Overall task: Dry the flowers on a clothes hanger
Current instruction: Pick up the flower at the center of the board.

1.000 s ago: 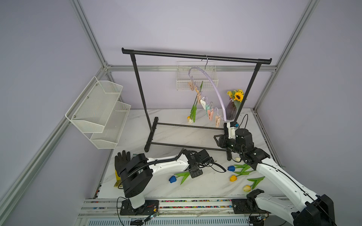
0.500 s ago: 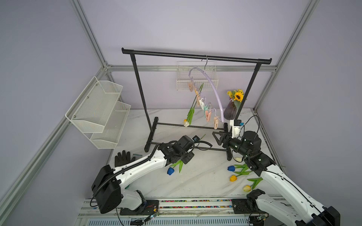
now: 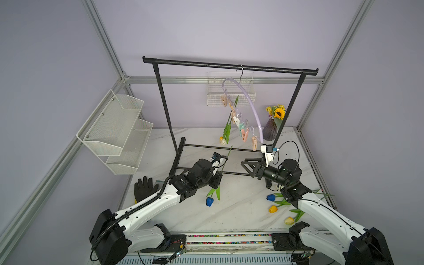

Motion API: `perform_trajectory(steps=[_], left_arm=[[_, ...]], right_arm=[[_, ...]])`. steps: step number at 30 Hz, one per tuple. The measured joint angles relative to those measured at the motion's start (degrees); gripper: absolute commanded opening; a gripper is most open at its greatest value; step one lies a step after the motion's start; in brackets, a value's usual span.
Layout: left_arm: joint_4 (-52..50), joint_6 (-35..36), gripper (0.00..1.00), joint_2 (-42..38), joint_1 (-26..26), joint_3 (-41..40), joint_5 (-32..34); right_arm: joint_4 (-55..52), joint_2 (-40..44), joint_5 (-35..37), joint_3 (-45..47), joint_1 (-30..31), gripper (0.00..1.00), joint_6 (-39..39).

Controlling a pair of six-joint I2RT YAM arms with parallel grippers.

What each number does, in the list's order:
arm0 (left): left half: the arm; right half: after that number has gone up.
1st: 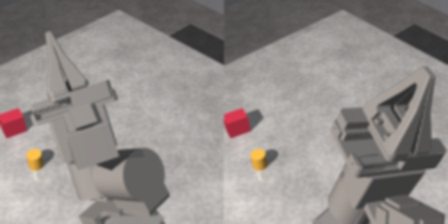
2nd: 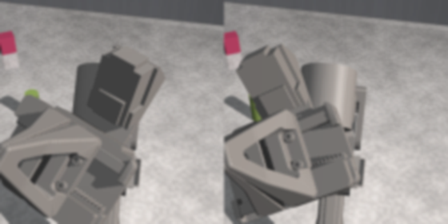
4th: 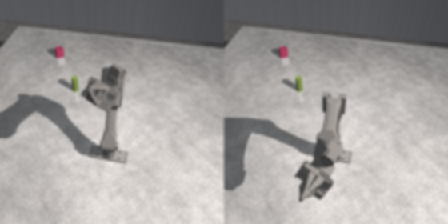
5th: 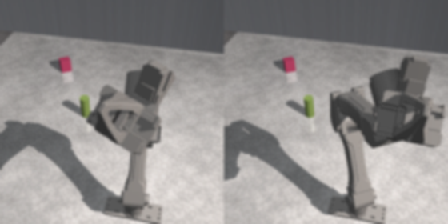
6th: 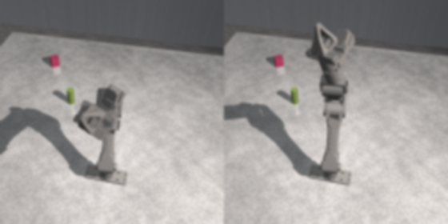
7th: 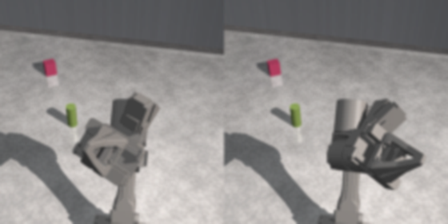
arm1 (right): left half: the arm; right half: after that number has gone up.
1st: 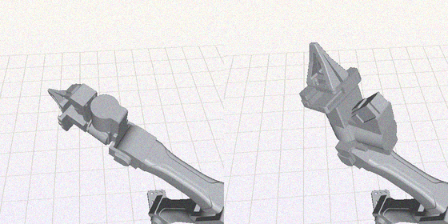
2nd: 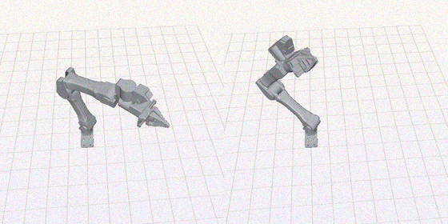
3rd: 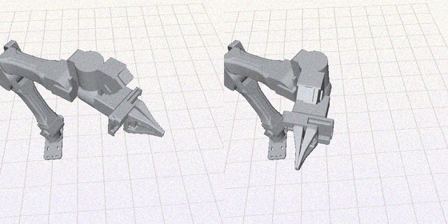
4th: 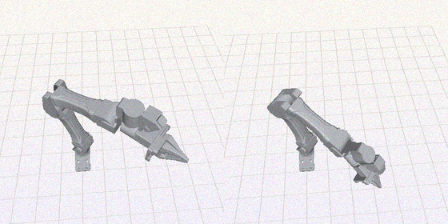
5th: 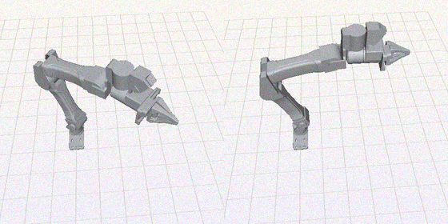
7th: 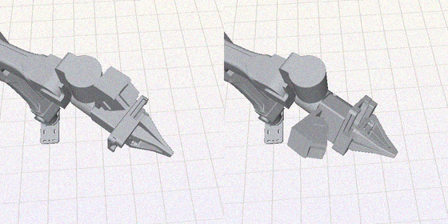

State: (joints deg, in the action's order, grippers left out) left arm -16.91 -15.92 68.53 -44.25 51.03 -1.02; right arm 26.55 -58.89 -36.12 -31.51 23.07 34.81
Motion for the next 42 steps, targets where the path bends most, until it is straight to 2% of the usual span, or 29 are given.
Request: perform_trajectory(steps=[6,18,20,32,34,37,42], left_arm=[[7.5,-3.6,0.0,0.1,0.3,-0.4,-6.2],[19.6,-8.5,0.0,5.0,0.4,-1.2,-16.5],[20.6,-9.0,0.0,5.5,0.4,-1.2,-17.6],[23.1,-9.6,0.0,5.7,0.7,-1.2,-20.3],[23.2,-9.6,0.0,5.7,0.7,-1.2,-20.8],[23.2,-9.6,0.0,5.8,0.8,-1.2,-21.1],[23.5,-9.6,0.0,5.9,1.2,-1.2,-21.5]], right_arm=[[4.1,-1.0,0.3,2.6,1.4,0.61,1.0],[10.8,-4.8,-0.7,3.9,2.2,0.39,4.2],[11.0,-4.9,-0.8,4.0,2.2,0.38,4.1],[10.8,-5.4,-1.0,3.7,2.4,0.26,3.3],[10.7,-5.4,-1.0,3.7,2.4,0.2,3.3],[10.2,-5.4,-1.1,3.3,2.4,0.02,2.8],[8.1,-5.4,-0.8,1.8,2.5,0.02,1.9]])
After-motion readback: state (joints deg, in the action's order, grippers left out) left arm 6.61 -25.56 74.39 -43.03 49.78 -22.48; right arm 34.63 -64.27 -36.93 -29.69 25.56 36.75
